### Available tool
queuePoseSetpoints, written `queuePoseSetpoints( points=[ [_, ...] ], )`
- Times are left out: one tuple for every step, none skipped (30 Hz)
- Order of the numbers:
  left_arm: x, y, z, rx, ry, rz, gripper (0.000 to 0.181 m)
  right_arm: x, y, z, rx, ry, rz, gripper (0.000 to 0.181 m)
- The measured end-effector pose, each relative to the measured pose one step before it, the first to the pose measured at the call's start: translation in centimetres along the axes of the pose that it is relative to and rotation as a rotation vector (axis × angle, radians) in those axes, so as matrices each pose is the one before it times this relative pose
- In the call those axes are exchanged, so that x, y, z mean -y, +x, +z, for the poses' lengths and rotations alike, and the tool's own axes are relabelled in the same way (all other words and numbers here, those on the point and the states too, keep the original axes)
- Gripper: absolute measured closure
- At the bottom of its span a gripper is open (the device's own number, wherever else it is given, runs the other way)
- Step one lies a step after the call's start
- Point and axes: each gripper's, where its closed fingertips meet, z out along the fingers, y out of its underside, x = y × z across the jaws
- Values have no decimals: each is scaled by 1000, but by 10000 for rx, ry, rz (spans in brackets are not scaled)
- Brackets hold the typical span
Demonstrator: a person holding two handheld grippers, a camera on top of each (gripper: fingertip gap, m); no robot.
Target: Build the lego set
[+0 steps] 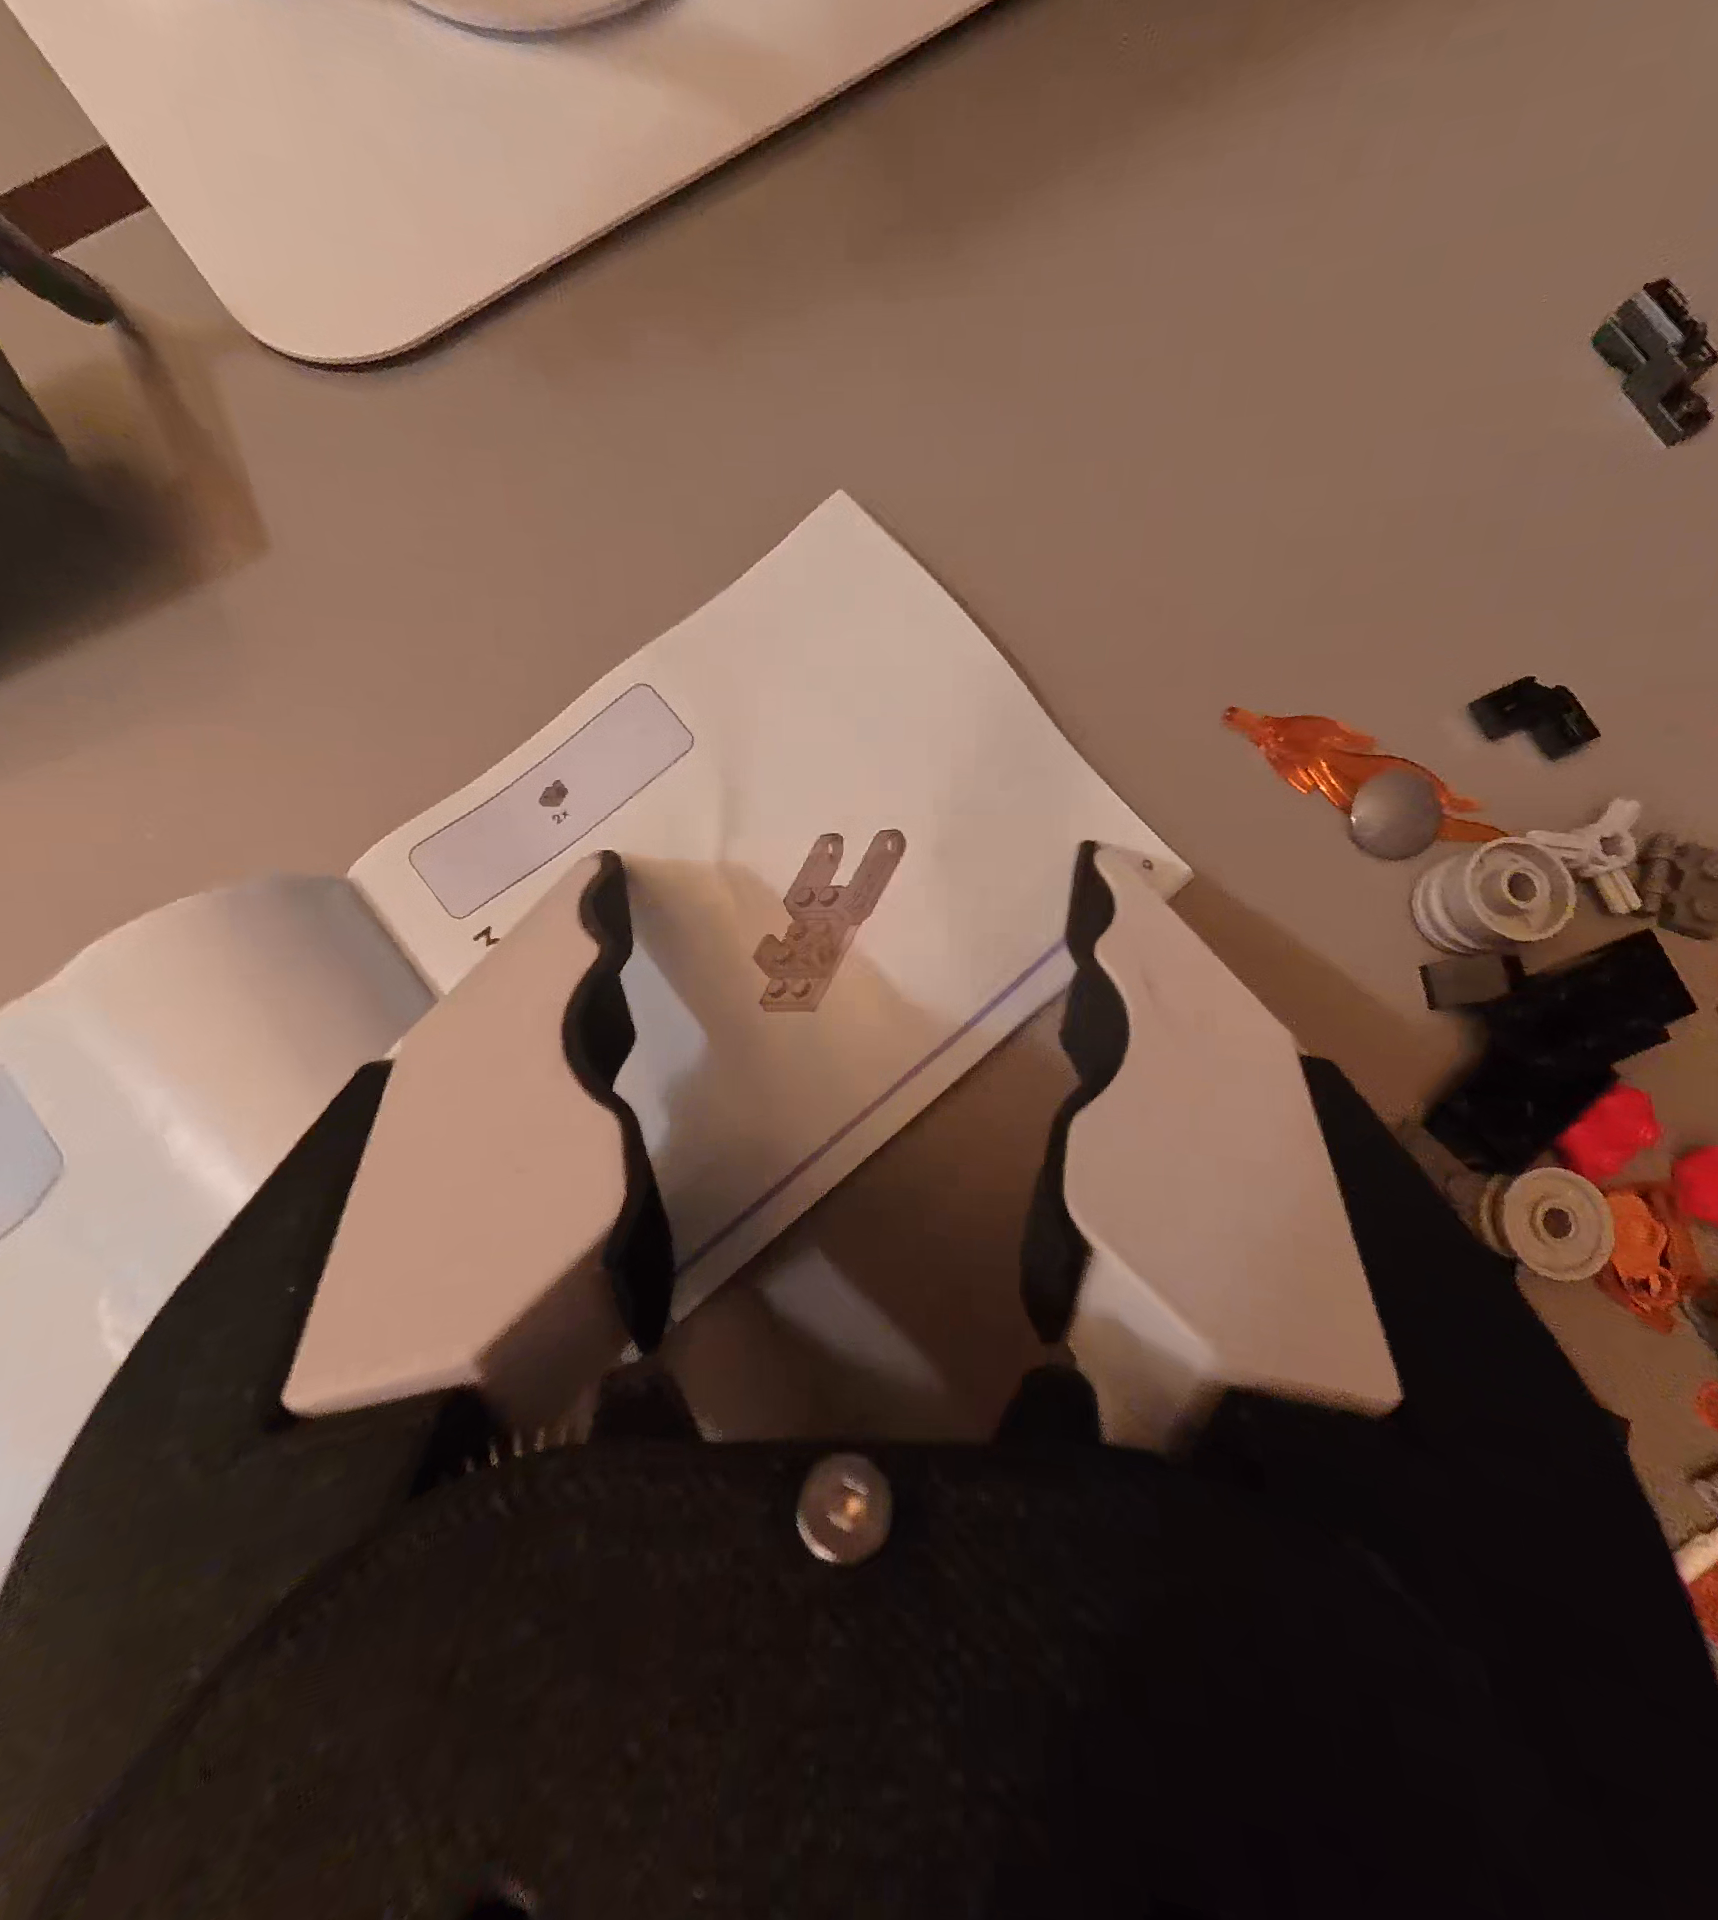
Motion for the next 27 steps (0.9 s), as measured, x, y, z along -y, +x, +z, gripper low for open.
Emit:
queuePoseSetpoints(
  points=[
    [92, -193, 36, 44, 19, -17, 101, 20, -11, -9, 1, 0, 0, 181],
    [99, -171, 53, 55, 67, -6, 109, 16, -7, -1, 0, 0, 2, 181],
    [73, -89, 41, 20, 47, 18, 112, 4, -6, -8, -1, 0, 3, 181],
    [24, -22, 17, 12, 10, 9, 116, 10, -1, -8, 0, -2, 3, 181],
    [81, 81, 36, -36, 63, 7, 125, 14, -6, -2, 0, -1, 0, 181],
    [64, -15, 33, 44, 19, 70, 134, 9, -10, -12, -1, -3, -5, 181],
    [58, 39, 30, 53, 10, 98, 146, 4, -15, 0, 1, -5, -8, 181],
    [57, 58, 37, 63, 7, 152, 157, -9, -18, 6, 3, -6, -8, 181],
    [34, -9, 59, 117, -4, 122, 163, 4, -15, -1, 2, -6, -11, 181],
    [31, 9, 31, 90, -12, 109, 166, 4, -6, -4, 1, -3, -10, 181],
    [19, -36, 40, 77, -9, 57, 169, 3, -18, -13, 1, -1, -8, 181],
    [6, -90, 12, 74, -14, 15, 175, 3, -2, -8, 2, -1, -6, 181],
    [12, -7, -3, -6, 3, 0, 176, -1, -17, -4, 3, 0, -6, 181],
    [5, 2, -1, -39, 2, -37, 176, 5, -5, -8, 3, 0, -5, 181],
    [8, 8, -6, -69, 3, -58, 176, 4, 7, -12, 1, 2, -6, 181],
    [11, -4, -16, -90, 6, -82, 176, -1, -5, -8, 0, 2, -6, 181],
    [9, 11, -20, -109, 7, -95, 176, 3, 4, -13, 0, 2, 0, 181],
    [-6, 5, -38, -122, 9, -104, 177, -6, 13, -10, -1, 1, 5, 181],
    [-11, 0, -50, -113, 11, -117, 177, 3, 25, -13, -1, 4, 5, 181],
    [-73, -79, -106, -53, -5, -70, 177, -5, 8, -10, 1, 2, 7, 181],
    [-139, -128, -176, -1, -44, -38, 177, -7, 13, -1, 1, 3, 6, 181],
    [-214, -66, -244, -39, -96, -22, 177, -1, 15, -22, 0, 5, 3, 181],
    [-241, 56, -322, -143, -123, -44, 178, -3, 12, -9, 1, 3, 1, 181],
    [-310, 363, -376, -340, -157, -69, 179, -4, 4, -6, 3, 0, -1, 181],
    [-359, 628, -402, -483, -208, -78, 180, -13, -1, -8, 3, -1, -3, 181],
    [-97, 548, -342, -392, -116, -113, 181, -10, 7, 1, 4, -2, -1, 181],
    [167, 443, -230, -273, 28, -34, 173, -10, 6, 1, 3, -2, 1, 181]
  ],
)
